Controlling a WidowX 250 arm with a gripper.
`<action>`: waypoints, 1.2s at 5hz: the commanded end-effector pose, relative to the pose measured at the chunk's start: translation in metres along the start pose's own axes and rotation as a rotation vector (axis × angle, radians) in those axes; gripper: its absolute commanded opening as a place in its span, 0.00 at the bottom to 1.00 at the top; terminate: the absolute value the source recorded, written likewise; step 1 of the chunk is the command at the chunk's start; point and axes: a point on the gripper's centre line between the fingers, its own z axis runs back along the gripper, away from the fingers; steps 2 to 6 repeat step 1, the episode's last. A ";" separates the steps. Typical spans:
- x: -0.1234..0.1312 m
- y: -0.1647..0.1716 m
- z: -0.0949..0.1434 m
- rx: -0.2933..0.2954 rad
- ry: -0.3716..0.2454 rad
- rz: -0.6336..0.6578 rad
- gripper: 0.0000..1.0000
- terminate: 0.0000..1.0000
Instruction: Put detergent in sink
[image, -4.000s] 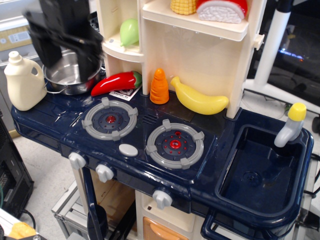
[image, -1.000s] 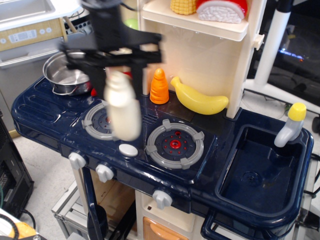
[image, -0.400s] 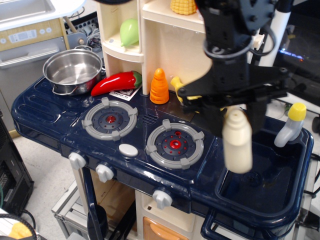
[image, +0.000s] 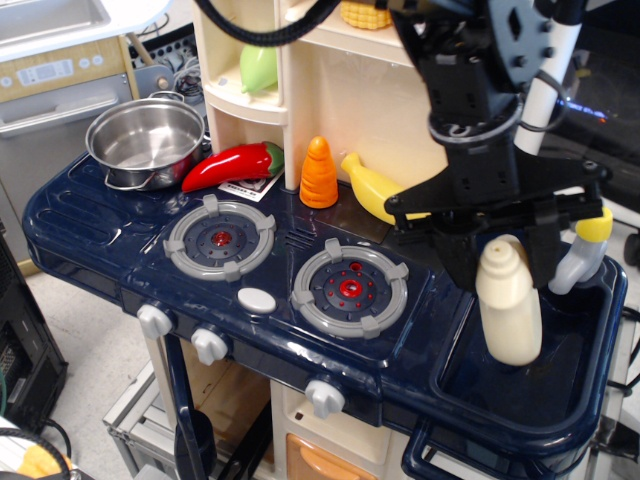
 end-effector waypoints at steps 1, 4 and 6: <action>0.011 -0.006 0.006 -0.049 -0.042 -0.058 1.00 1.00; 0.011 -0.006 0.006 -0.049 -0.042 -0.058 1.00 1.00; 0.011 -0.006 0.006 -0.049 -0.042 -0.058 1.00 1.00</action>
